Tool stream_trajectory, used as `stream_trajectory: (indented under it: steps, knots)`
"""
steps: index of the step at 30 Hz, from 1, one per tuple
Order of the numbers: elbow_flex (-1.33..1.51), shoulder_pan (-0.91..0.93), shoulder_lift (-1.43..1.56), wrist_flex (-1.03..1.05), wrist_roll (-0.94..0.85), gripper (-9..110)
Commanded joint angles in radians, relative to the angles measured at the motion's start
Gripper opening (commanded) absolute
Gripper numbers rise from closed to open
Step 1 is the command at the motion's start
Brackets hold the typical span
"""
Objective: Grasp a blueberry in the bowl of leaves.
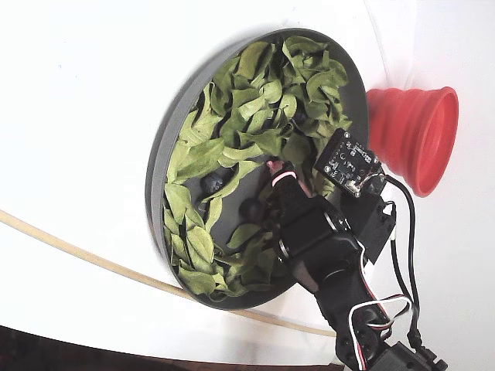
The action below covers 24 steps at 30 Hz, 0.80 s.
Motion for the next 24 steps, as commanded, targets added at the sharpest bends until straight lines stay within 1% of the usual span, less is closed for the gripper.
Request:
stream_trajectory:
  steps: [1, 15, 24]
  knots:
    - [0.011, 0.018, -0.011, -0.005, 0.006, 14]
    - [0.023, 0.014, 0.005, 0.020, 0.015, 9]
    - [0.021, 0.012, 0.097, 0.069, 0.031, 9]
